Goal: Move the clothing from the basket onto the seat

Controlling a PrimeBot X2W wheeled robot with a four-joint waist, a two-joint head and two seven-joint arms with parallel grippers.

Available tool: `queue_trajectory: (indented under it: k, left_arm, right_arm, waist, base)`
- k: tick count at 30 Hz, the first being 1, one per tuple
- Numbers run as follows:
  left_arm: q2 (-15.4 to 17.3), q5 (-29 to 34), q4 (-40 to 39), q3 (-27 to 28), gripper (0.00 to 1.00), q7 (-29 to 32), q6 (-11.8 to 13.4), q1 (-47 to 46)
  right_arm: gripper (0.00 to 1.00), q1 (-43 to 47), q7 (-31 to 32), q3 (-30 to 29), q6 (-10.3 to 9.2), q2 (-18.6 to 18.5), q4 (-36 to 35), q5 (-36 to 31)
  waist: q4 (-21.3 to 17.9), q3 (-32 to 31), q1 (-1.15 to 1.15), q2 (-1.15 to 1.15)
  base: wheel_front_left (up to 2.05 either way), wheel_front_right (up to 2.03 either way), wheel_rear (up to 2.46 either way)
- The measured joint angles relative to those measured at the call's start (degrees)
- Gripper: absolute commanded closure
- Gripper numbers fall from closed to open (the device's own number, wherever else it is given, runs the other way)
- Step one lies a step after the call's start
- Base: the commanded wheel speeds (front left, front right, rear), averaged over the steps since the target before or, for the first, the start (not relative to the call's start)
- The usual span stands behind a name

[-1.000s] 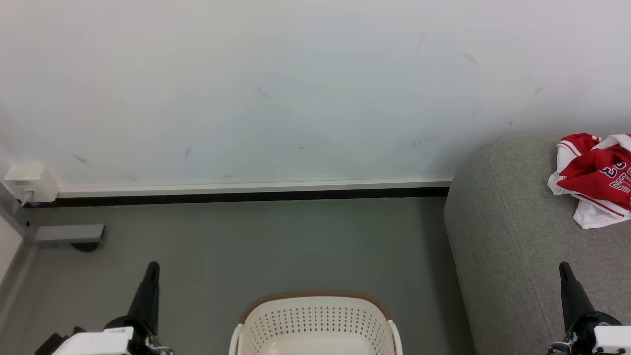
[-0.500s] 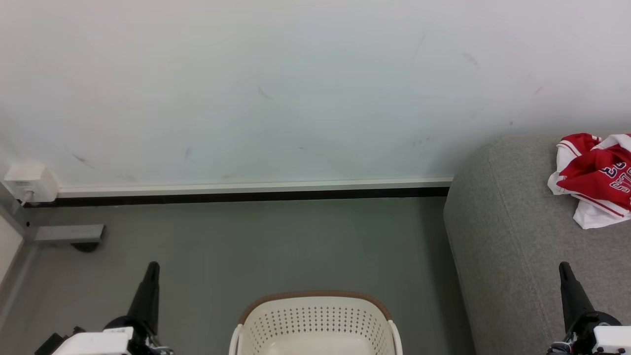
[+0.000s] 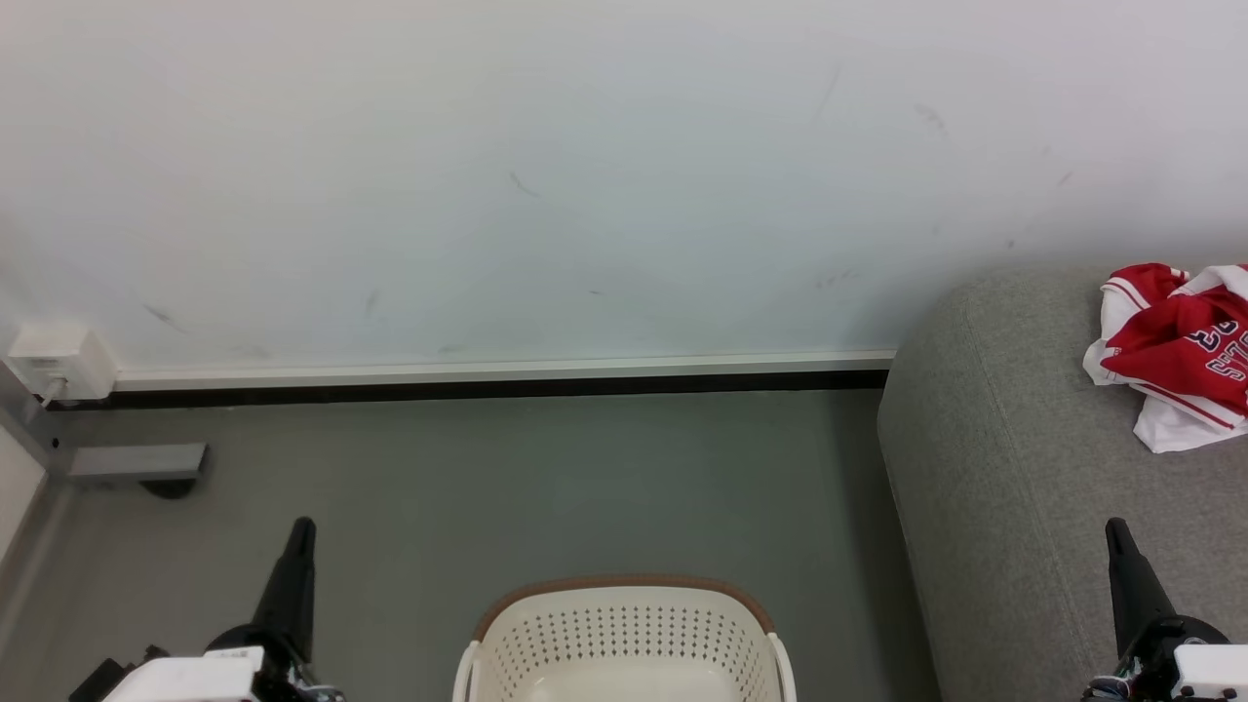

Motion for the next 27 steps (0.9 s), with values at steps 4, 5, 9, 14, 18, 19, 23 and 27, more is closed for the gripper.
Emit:
queue_trajectory:
  k: [4,5,9,14,18,19,23,27]
  left_arm:
    - [0.0,0.0,0.0,0.0,1.0,0.0,0.0,0.0]
    - [0.0,0.0,0.0,0.0,1.0,0.0,0.0,0.0]
    - [0.0,0.0,0.0,0.0,1.0,0.0,0.0,0.0]
    - [0.0,0.0,0.0,0.0,1.0,0.0,0.0,0.0]
    - [0.0,0.0,0.0,0.0,1.0,0.0,0.0,0.0]
    - [0.0,0.0,0.0,0.0,1.0,0.0,0.0,0.0]
    - [0.0,0.0,0.0,0.0,1.0,0.0,0.0,0.0]
    - [0.0,0.0,0.0,0.0,1.0,0.0,0.0,0.0]
  right_arm:
    - [1.0,0.0,0.0,0.0,0.0,0.0,0.0,0.0]
    - [1.0,0.0,0.0,0.0,0.0,0.0,0.0,0.0]
    - [1.0,0.0,0.0,0.0,0.0,0.0,0.0,0.0]
    - [1.0,0.0,0.0,0.0,0.0,0.0,0.0,0.0]
    - [1.0,0.0,0.0,0.0,0.0,0.0,0.0,0.0]
    - [1.0,0.0,0.0,0.0,0.0,0.0,0.0,0.0]
    - [1.0,0.0,0.0,0.0,0.0,0.0,0.0,0.0]
    - [1.0,0.0,0.0,0.0,0.0,0.0,0.0,0.0]
  waist:
    - [0.0,0.0,0.0,0.0]
    - [0.0,0.0,0.0,0.0]
    - [0.0,0.0,0.0,0.0]
    - [0.0,0.0,0.0,0.0]
    - [0.0,0.0,0.0,0.0]
    - [0.0,0.0,0.0,0.0]
    - [0.0,0.0,0.0,0.0]
    - [0.0,0.0,0.0,0.0]
  base:
    - [0.0,0.0,0.0]
    - [0.0,0.0,0.0]
    - [0.0,0.0,0.0]
    - [0.0,0.0,0.0]
    - [0.0,0.0,0.0]
    - [0.0,0.0,0.0]
    - [0.0,0.0,0.0]
    - [0.0,0.0,0.0]
